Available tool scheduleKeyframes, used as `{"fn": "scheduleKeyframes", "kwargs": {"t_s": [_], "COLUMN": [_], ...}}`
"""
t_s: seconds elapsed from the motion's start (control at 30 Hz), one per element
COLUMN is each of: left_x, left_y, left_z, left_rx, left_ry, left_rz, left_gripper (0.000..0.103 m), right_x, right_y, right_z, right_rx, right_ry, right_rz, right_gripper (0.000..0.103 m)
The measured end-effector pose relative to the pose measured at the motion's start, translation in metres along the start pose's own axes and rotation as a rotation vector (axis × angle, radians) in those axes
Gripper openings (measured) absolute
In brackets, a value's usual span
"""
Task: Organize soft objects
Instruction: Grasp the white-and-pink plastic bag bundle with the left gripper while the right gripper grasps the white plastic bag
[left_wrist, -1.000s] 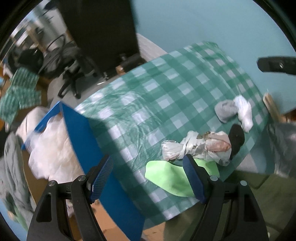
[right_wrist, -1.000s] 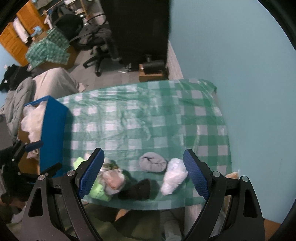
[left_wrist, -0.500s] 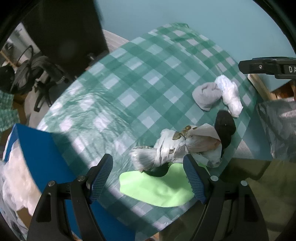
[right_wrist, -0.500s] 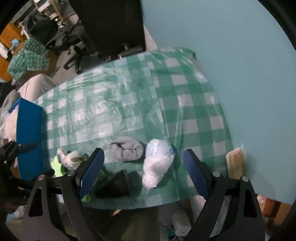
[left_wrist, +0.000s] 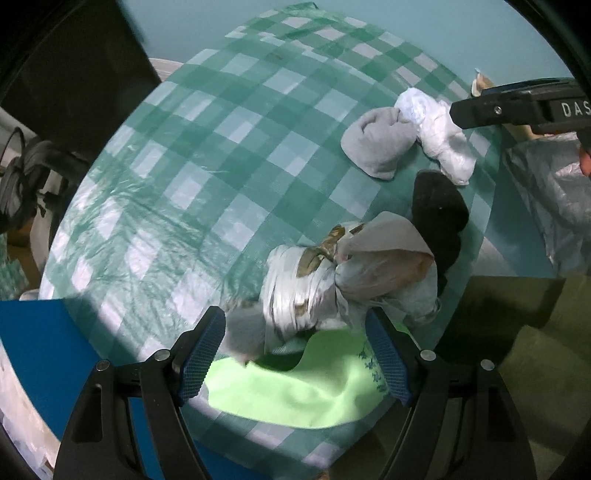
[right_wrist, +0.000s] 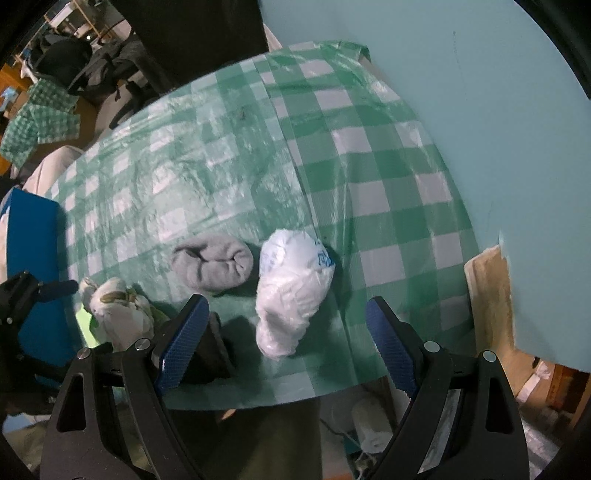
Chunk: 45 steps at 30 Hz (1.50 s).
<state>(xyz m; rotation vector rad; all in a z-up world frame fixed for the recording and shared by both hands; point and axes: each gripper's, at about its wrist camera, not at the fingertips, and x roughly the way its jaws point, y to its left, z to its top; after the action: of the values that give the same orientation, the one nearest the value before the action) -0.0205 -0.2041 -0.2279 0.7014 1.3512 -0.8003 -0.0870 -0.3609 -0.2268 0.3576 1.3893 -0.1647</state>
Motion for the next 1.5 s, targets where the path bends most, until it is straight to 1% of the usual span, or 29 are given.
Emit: {"fn": "scheduleKeyframes", "kwargs": {"t_s": [0.13, 0.3, 0.4, 0.47, 0.57, 0.73, 0.8, 0.87, 0.97, 1.1, 1.2, 1.27, 1.33, 1.4, 1.47, 1.5], "left_x": [0.011, 0.017, 0.019, 0.019, 0.017, 0.011, 0.009, 0.009, 0.011, 0.011, 0.013, 0.015, 0.02, 0.025, 0.027, 0.027], "left_y": [0.0, 0.013, 0.028, 0.036, 0.051, 0.075, 0.082, 0.089, 0.096, 0.099, 0.092, 0.088, 0.082, 0.079, 0.076, 0.075], "left_z": [0.01, 0.025, 0.03, 0.033, 0.035, 0.03, 0.031, 0.026, 0.02, 0.017, 0.017, 0.016, 0.019, 0.02, 0.023, 0.024], "left_rx": [-0.047, -0.171, -0.265, -0.324, -0.411, -0.502, -0.521, -0.536, -0.556, -0.566, -0.55, -0.528, -0.501, -0.478, -0.458, -0.455], "left_ry": [0.011, -0.011, -0.018, -0.023, -0.03, -0.052, -0.057, -0.063, -0.062, -0.045, -0.034, -0.021, -0.004, 0.007, 0.007, 0.011], "left_rz": [0.007, 0.001, -0.001, -0.015, -0.057, -0.08, -0.071, -0.058, -0.055, -0.066, -0.069, -0.067, -0.059, -0.055, -0.074, -0.075], "left_gripper": [0.08, 0.08, 0.08, 0.08, 0.08, 0.08, 0.082, 0.085, 0.085, 0.085, 0.086, 0.086, 0.086, 0.083, 0.055, 0.055], "right_x": [0.009, 0.019, 0.022, 0.024, 0.025, 0.03, 0.035, 0.038, 0.044, 0.051, 0.052, 0.052, 0.052, 0.049, 0.047, 0.045], "right_y": [-0.004, -0.006, -0.01, -0.012, -0.017, -0.024, -0.027, -0.028, -0.029, -0.031, -0.026, -0.027, -0.027, -0.022, -0.021, -0.02], "right_z": [-0.003, -0.006, -0.006, -0.006, -0.004, 0.001, 0.005, 0.006, 0.006, 0.005, 0.005, 0.006, 0.01, 0.012, 0.011, 0.011], "right_rx": [0.0, -0.023, -0.027, -0.032, -0.039, -0.049, -0.052, -0.057, -0.067, -0.075, -0.082, -0.088, -0.085, -0.087, -0.094, -0.096], "right_ry": [0.016, 0.033, 0.036, 0.037, 0.036, 0.032, 0.036, 0.047, 0.061, 0.064, 0.051, 0.04, 0.036, 0.034, 0.028, 0.025], "right_rz": [0.0, -0.008, -0.007, -0.006, -0.002, 0.002, 0.003, 0.01, 0.01, 0.006, -0.007, -0.021, -0.009, -0.015, -0.014, -0.011], "right_gripper": [0.088, 0.088, 0.088, 0.088, 0.088, 0.088, 0.085, 0.079, 0.073, 0.07, 0.064, 0.054, 0.052, 0.05, 0.049, 0.049]}}
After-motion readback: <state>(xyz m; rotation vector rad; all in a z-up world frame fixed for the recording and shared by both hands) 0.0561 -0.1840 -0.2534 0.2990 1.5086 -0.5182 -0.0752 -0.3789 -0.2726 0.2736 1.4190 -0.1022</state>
